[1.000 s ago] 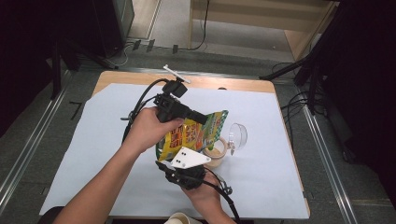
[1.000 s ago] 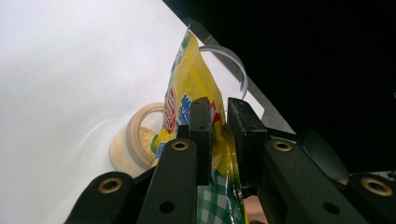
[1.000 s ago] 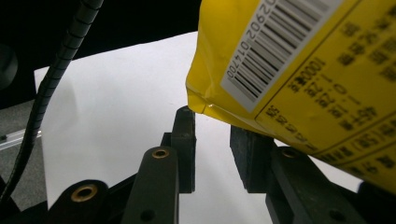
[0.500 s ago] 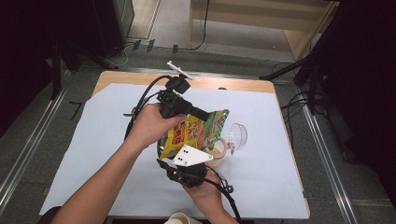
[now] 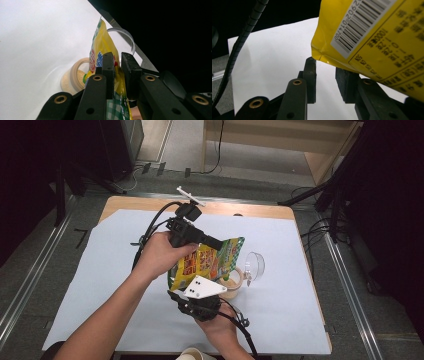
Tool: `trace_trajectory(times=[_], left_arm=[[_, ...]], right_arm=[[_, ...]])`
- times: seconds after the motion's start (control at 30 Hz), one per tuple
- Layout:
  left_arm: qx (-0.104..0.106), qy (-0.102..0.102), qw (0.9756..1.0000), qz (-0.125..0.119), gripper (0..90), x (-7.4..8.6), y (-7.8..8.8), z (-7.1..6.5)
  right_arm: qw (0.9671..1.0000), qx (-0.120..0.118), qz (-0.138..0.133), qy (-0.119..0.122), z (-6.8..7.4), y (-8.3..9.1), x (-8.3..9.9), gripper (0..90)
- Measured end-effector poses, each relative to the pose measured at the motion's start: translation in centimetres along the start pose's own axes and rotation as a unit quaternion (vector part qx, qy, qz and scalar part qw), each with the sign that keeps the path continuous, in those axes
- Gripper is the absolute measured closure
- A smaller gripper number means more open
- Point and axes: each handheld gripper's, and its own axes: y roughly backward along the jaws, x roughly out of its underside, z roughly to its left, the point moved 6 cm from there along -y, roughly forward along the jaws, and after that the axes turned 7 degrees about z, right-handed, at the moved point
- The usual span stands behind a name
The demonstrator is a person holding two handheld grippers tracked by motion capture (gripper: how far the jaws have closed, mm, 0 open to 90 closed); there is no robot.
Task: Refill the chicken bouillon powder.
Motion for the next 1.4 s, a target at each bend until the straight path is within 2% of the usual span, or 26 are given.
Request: trace_trajectory(times=[0.5, 0.63, 1.13, 1.4], left_arm=[[0.002, 0.001, 1.0, -0.001, 82.8, -0.08, -0.08, 0.02], [0.0, 0.001, 1.0, -0.001, 82.6, -0.09, -0.1, -0.05], [0.0, 0.003, 1.0, 0.005, 81.7, -0.12, -0.25, -0.23], [0.001, 0.004, 1.0, 0.004, 81.6, -0.02, -0.22, -0.21]], right_arm=[[1.0, -0.003, 0.0, 0.0, -0.03, 0.04, 0.01, 71.2], [1.0, 0.002, -0.001, 0.003, -0.08, 0.09, -0.03, 71.7], [1.0, -0.003, -0.005, -0.007, -0.04, 0.14, -0.1, 71.5], [1.0, 0.0, -0.001, -0.002, -0.04, 0.08, -0.06, 71.5]])
